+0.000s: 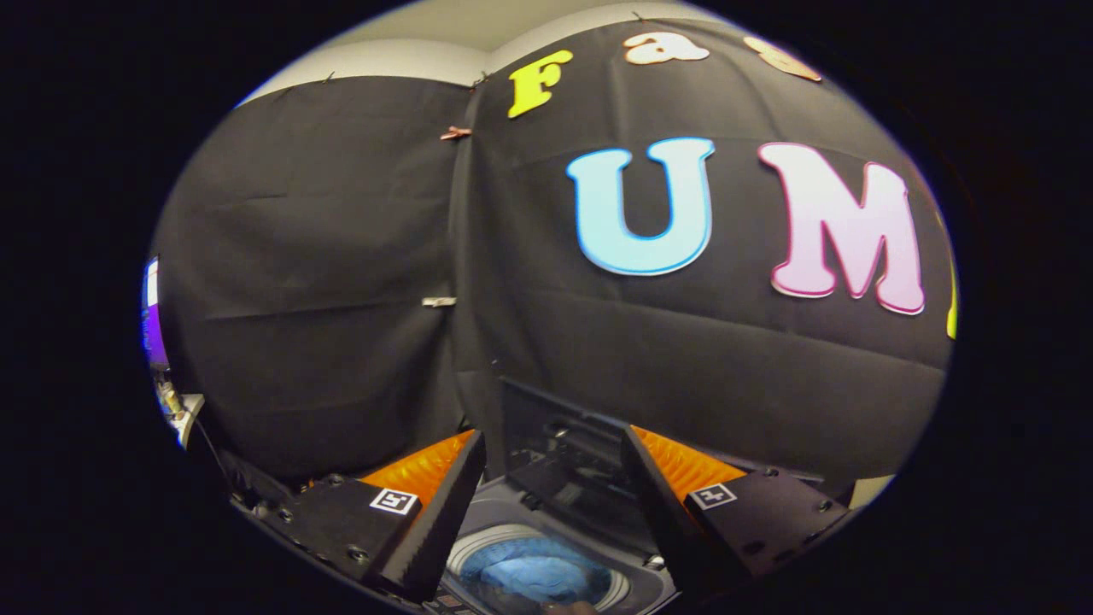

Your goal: Put the clothes into the washing machine and then close the washing machine lid.

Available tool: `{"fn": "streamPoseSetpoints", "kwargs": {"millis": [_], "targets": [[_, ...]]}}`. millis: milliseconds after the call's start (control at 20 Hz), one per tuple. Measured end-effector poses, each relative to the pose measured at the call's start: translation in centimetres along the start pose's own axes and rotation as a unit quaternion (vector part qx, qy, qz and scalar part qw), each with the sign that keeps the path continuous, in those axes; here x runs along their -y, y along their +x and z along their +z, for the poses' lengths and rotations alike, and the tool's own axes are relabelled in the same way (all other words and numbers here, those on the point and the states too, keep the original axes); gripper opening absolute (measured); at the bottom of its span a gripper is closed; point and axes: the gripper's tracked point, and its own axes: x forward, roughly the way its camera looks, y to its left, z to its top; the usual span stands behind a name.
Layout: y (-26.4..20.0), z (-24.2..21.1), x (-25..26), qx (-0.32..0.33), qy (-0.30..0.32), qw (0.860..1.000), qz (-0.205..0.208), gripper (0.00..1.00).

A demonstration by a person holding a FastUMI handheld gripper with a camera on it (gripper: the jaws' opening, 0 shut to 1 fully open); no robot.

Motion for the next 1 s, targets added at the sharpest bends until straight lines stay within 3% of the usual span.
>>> {"fn": "streamPoseSetpoints", "kwargs": {"millis": [250,500,750,1000], "targets": [[1.0,1.1,5.7,0.039,0.023,0.994,-0.099,0.99],[1.8,0.9,10.6,0.037,0.027,0.981,-0.189,0.99],[2.4,-0.4,13.8,0.014,0.049,0.972,-0.230,0.99],[2.9,-2.0,15.1,-0.019,0.061,0.968,-0.244,0.99]]}}
